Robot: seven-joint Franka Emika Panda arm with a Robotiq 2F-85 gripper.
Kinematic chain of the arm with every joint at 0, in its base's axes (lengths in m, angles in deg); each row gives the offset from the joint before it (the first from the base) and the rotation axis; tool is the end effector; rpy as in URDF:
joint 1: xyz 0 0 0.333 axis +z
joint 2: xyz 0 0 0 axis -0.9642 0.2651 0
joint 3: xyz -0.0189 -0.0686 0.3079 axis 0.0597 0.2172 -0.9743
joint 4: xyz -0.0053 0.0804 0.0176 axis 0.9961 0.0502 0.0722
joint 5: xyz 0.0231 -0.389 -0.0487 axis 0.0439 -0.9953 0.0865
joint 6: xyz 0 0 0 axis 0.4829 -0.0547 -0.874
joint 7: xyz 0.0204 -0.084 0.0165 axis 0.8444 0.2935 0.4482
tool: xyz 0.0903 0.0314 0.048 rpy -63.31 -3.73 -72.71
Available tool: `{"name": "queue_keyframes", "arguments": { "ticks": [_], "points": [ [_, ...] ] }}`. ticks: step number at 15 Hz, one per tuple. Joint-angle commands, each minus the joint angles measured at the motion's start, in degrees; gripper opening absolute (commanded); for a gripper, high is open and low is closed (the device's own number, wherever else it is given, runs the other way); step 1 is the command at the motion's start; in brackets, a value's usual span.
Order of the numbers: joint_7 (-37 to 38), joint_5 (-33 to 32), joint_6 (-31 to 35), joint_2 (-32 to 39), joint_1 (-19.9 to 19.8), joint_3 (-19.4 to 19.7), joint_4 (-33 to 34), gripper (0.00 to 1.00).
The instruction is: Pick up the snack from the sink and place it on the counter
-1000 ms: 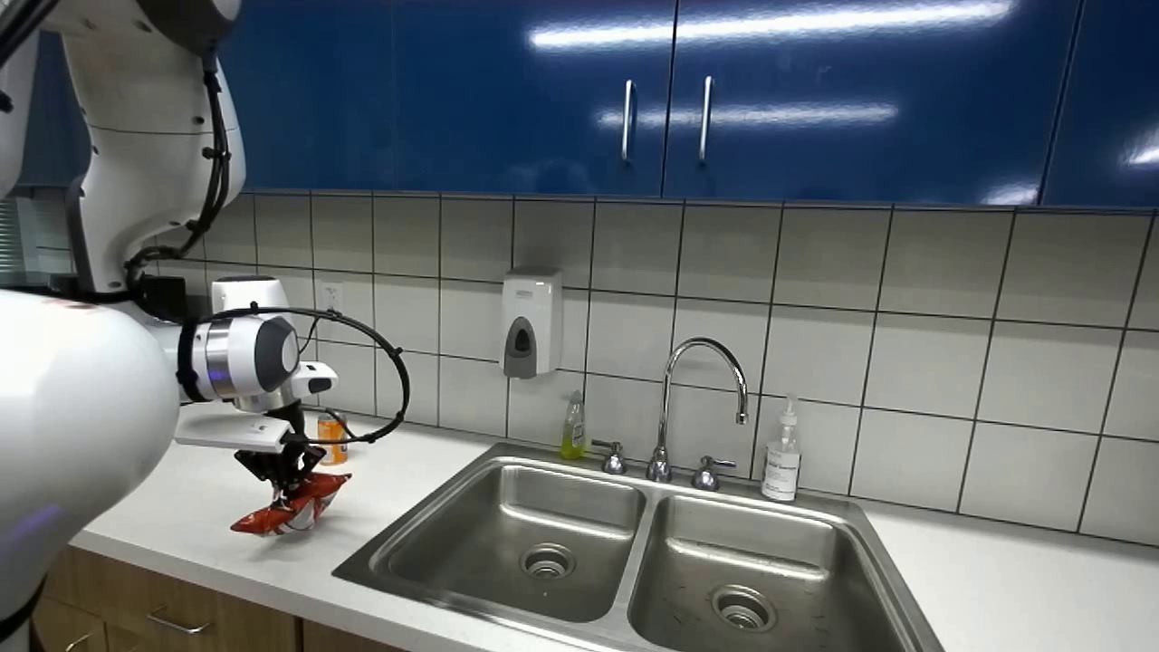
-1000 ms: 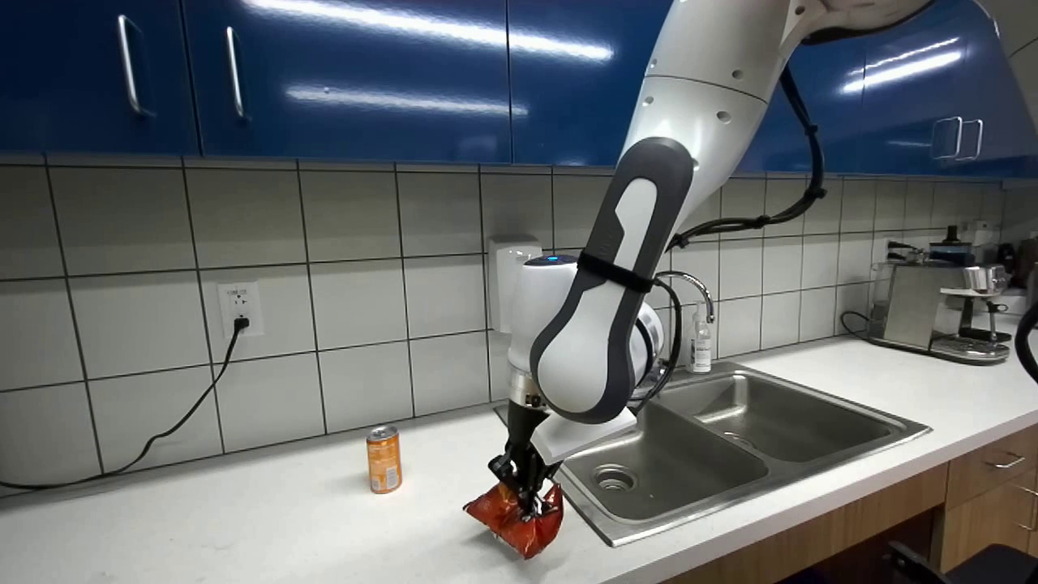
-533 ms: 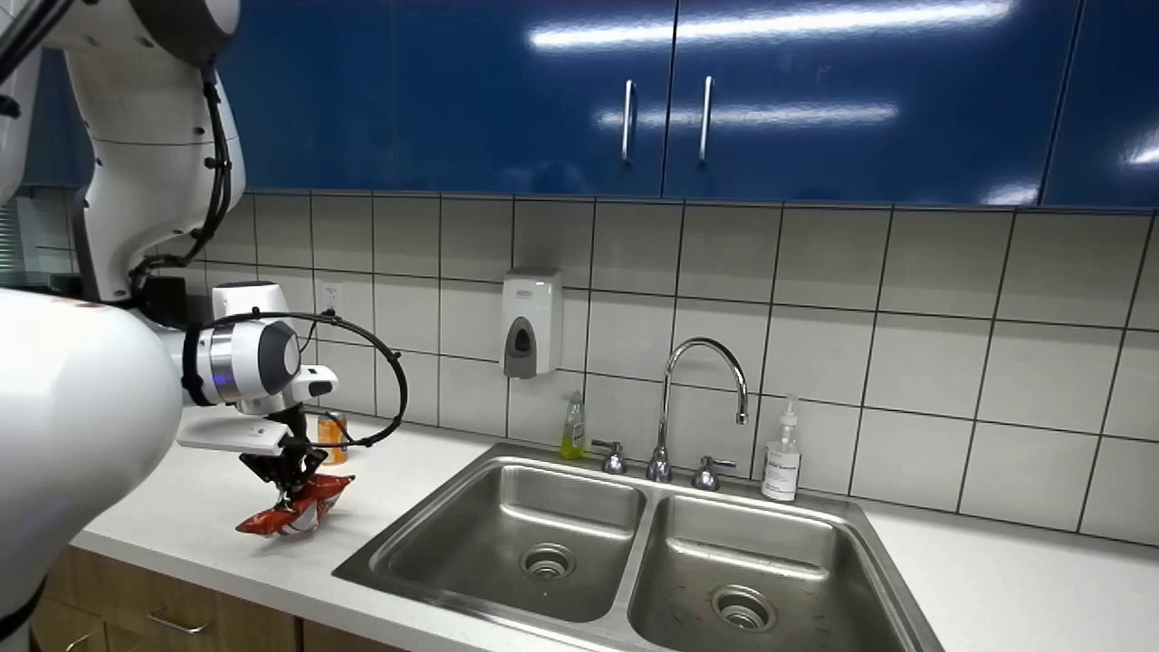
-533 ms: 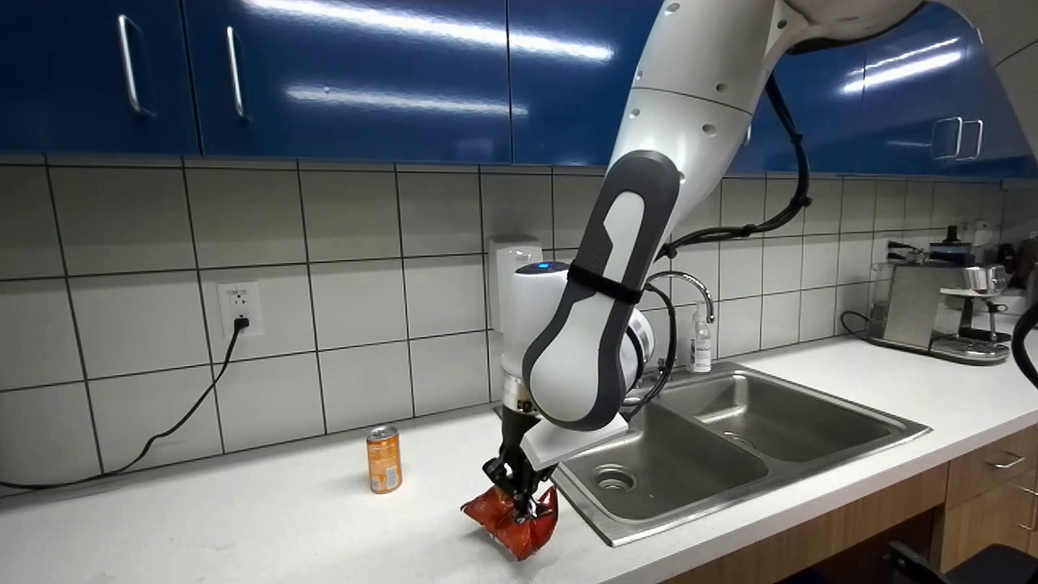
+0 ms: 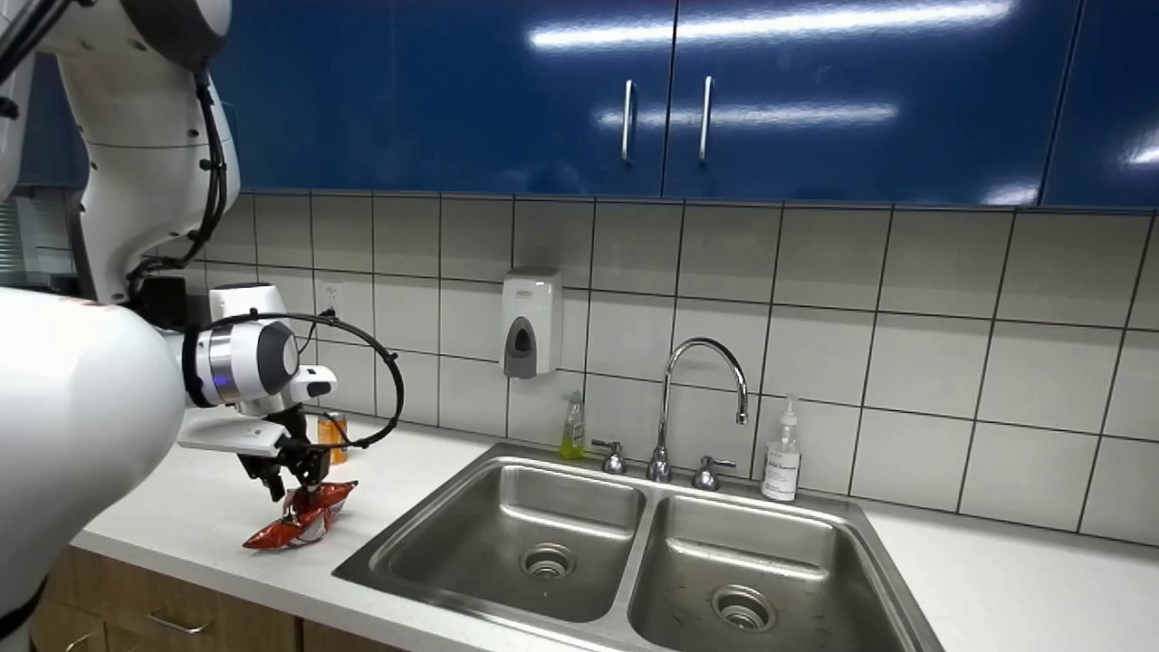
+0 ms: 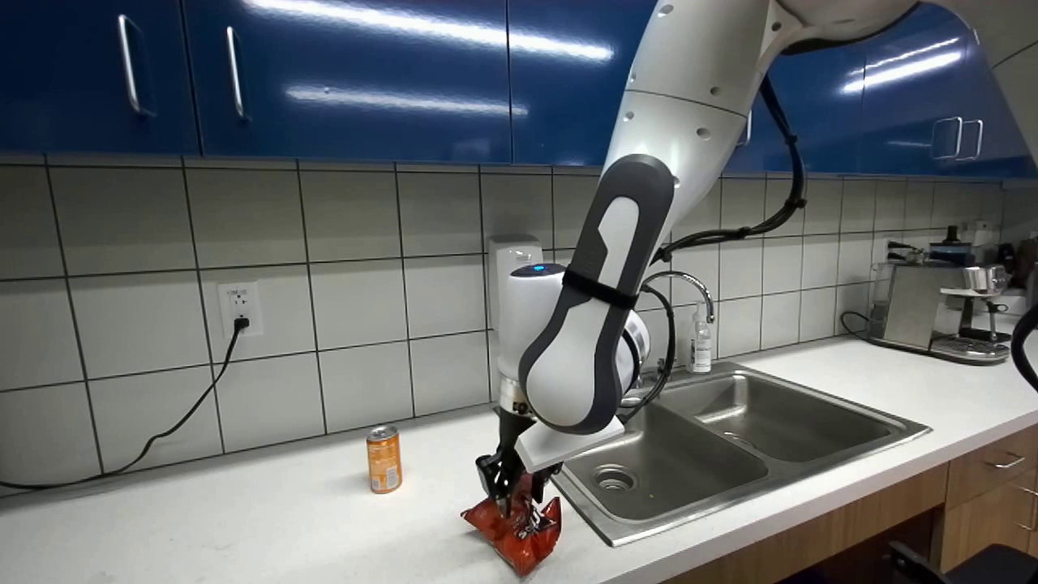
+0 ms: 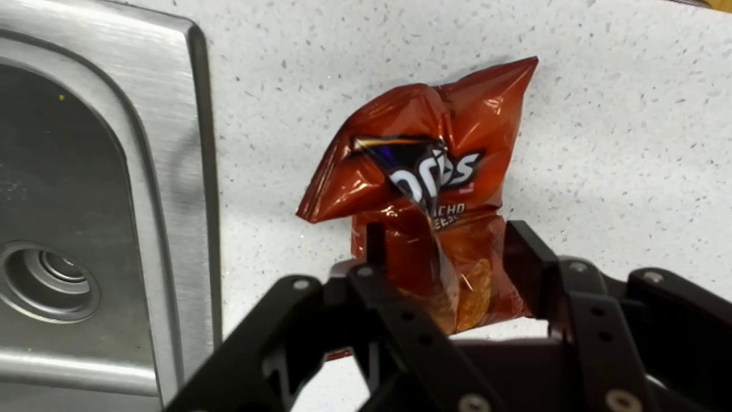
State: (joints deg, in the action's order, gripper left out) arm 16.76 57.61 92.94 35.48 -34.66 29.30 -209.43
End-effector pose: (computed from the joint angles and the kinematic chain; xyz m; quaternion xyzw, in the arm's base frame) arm 0.4483 0.2590 0.1786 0.9869 0.1166 0.1116 0.0017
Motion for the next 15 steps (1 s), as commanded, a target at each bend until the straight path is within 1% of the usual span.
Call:
{"name": "queue_keyframes", "arguments": {
  "ticks": [1, 2, 3, 6, 7, 9, 11, 13, 14, 15],
  "points": [
    [2.74, -0.7, 0.39, 0.41, 1.36, 1.09, 0.57, 0.87],
    [2.75, -0.18, 0.62, 0.48, 1.13, 0.69, 0.55, 0.95],
    [2.91, 0.13, 0.83, 0.52, 1.02, 0.44, 0.53, 0.99],
    [3.16, 1.27, 1.74, 0.6, 0.48, -0.44, 0.42, 1.0],
    [-0.3, 1.94, 0.66, -4.14, -2.98, -1.63, -2.01, 1.0],
    [-1.42, 2.31, 0.34, -5.37, -5.05, -1.79, -2.39, 1.0],
    [-1.53, 1.71, 0.36, -8.99, -6.75, -1.68, -4.75, 1.0],
    [-3.02, 0.97, -0.53, -12.41, -9.68, -2.46, -6.85, 1.0],
    [-4.56, 0.98, -1.3, -13.95, -11.62, -3.65, -7.77, 1.0],
    [-7.97, 1.87, -3.14, -15.88, -14.64, -6.16, -8.92, 1.0]
  ]
}}
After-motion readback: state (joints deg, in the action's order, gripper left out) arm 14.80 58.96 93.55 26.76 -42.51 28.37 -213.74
